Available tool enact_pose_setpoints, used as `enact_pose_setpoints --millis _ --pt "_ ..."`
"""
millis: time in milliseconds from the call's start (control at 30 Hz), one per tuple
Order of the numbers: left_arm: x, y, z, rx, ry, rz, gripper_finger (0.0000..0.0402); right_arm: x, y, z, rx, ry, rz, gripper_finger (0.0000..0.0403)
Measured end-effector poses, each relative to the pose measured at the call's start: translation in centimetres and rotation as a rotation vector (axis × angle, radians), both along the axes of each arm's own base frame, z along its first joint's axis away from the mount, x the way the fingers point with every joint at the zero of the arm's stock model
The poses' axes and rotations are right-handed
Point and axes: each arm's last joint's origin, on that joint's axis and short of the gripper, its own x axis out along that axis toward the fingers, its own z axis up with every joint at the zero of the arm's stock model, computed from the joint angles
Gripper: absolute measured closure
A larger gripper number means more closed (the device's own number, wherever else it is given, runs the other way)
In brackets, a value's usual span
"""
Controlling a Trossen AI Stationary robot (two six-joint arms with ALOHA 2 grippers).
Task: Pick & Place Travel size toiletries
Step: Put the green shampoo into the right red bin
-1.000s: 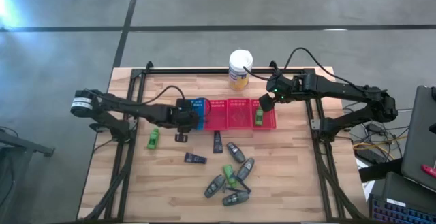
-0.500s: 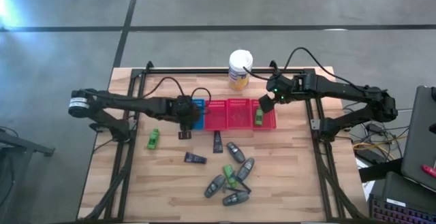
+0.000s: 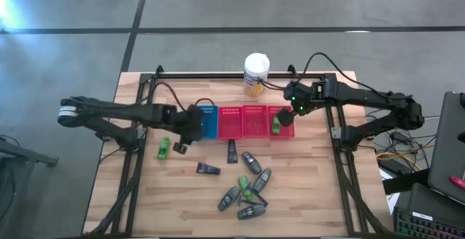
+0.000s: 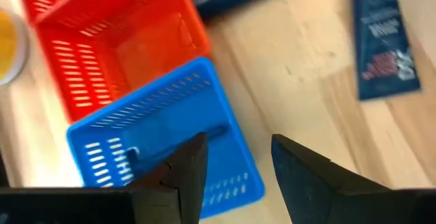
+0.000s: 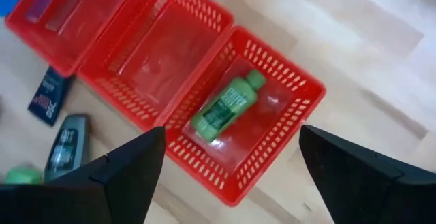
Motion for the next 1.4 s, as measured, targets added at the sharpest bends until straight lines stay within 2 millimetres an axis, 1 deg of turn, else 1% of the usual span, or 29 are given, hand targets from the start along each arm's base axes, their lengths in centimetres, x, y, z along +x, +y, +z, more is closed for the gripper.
enact_pose_setpoints --millis 67,167,300,433,567,633,733,800,867,1000,1100,1200,1300,1400 --pt "-0.4 -0.4 -0.3 0.001 0.016 -0.02 0.0234 0.1 0.9 -0.5 0.024 0.011 0.034 0.0075" --pt "-0.9 -1.0 -0.5 -0.018 0.032 -0.014 0.0234 0.2 2.9 -1.7 0.075 0.032 0.084 0.0076" --pt "-1.7 -1.5 -0.9 -0.101 0.089 0.025 0.0234 -0.1 5.5 -3.4 0.125 0.074 0.074 0.0071" --pt "-2.4 -1.6 -1.9 -0.199 0.17 0.205 0.0234 -0.5 7.3 -5.1 0.168 0.09 0.019 0.006" --pt "-2.7 -1.6 -2.3 -0.31 0.213 0.434 0.0234 -0.8 8.5 -5.9 0.191 0.096 -0.013 0.005" --pt "-3.5 -1.7 -2.5 -0.336 0.286 0.555 0.0234 -0.9 8.8 -6.1 0.198 0.099 -0.02 0.0048" --pt "-5.2 -1.6 -2.9 -0.343 0.422 0.797 0.0234 -1.0 9.0 -6.3 0.2 0.101 -0.031 0.0046" --pt "-5.9 -1.5 -3.1 -0.337 0.44 0.957 0.0234 -1.0 9.0 -6.4 0.197 0.1 -0.035 0.0049" --pt "-6.3 -1.4 -3.1 -0.348 0.42 1.081 0.0234 -1.0 8.9 -6.7 0.191 0.094 -0.039 0.0053" --pt "-6.7 -1.3 -3.1 -0.341 0.392 1.154 0.0234 -1.1 8.9 -7.2 0.183 0.101 -0.029 0.0064" --pt "-6.6 -1.3 -3.2 -0.34 0.39 1.169 0.0234 -1.3 8.9 -7.4 0.18 0.111 -0.028 0.007" --pt "-6.5 -1.3 -3.3 -0.354 0.381 1.224 0.0234 -1.3 8.9 -7.5 0.179 0.113 -0.023 0.0073" --pt "-6.6 -1.3 -3.5 -0.381 0.361 1.363 0.0234 -1.3 8.9 -7.5 0.178 0.113 -0.022 0.0073" --pt "-7.1 -1.2 -4.2 -0.39 0.359 1.507 0.0234 -1.3 8.9 -7.5 0.178 0.113 -0.022 0.0066"
